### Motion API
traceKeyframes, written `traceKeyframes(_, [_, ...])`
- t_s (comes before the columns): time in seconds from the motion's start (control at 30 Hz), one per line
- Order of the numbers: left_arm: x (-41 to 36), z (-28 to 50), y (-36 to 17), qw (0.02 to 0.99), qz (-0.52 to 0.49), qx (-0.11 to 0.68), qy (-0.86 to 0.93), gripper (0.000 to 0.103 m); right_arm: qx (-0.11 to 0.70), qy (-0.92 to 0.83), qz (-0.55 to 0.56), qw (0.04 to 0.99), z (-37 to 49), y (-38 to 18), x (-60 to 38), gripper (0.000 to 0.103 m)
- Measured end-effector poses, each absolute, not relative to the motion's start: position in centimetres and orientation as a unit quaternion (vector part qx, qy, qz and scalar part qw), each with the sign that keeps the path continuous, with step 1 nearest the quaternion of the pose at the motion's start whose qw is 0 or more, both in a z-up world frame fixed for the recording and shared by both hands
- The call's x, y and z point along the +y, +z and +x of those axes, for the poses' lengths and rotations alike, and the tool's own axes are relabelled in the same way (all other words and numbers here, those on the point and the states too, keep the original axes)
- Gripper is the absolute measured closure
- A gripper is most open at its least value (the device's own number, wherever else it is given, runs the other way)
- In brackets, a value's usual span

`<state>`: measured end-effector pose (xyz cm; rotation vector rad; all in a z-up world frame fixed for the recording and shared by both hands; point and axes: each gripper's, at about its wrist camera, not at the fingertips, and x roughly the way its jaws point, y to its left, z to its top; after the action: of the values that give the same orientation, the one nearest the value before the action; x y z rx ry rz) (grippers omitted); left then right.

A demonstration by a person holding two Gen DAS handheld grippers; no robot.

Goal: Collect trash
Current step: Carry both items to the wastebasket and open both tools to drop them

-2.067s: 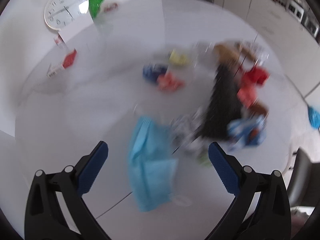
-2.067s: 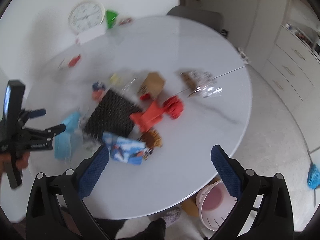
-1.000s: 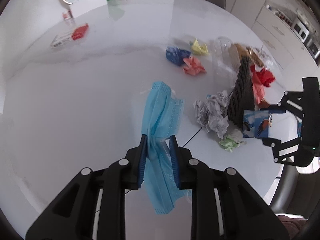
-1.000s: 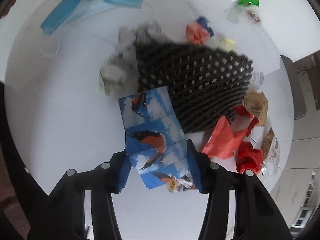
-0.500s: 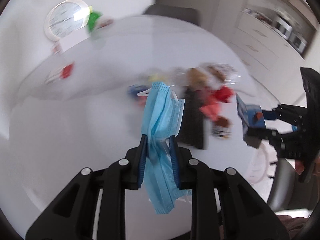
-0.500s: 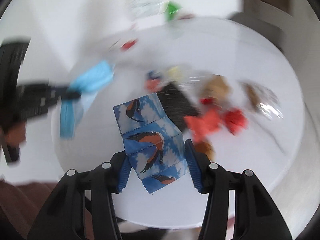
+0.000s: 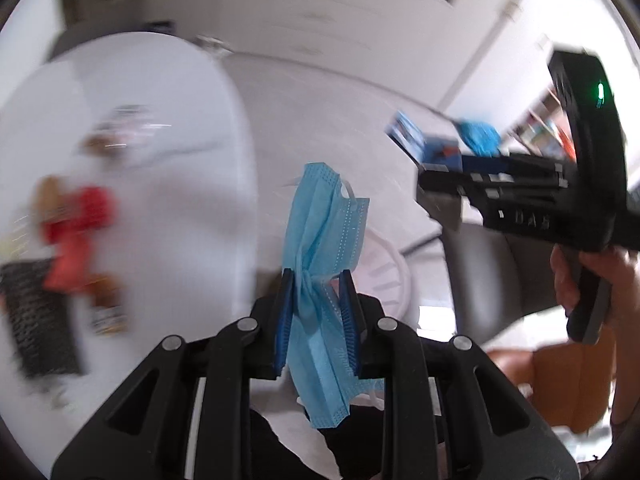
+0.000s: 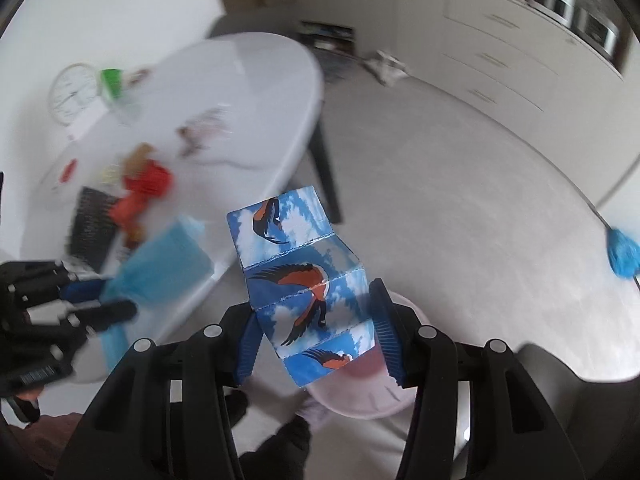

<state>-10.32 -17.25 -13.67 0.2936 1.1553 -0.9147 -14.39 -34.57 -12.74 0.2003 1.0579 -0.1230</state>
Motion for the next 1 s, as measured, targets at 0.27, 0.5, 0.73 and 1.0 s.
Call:
traceKeyframes(0.27, [-26.2,-13.0,-18.6,0.684,0.154,0.566,-0.434,0.053,0.523,-0.084,0.133,0.837,-17.5,-16.4,-41.6,0.052])
traceKeyframes(0.5, [-28.0,-14.1,-18.1,0.699,0.159,0.554,-0.423,0.03,0.529,-0.082,0.153,0.831,-18.9,-17.6,-43.8,0.052])
traceKeyframes(0.73, [-27.2,-13.8,-15.9,0.725,0.135,0.542,-0.403,0.015,0.54,-0.068,0.161,0.824,-19.2,-19.2,-44.0,0.052])
traceKeyframes(1.0, [-24.5,-13.3,-13.0,0.761,0.124,0.521,-0.365,0.01,0.564,-0.057,0.146,0.811,-18.4,-21.3,-41.7,0.014])
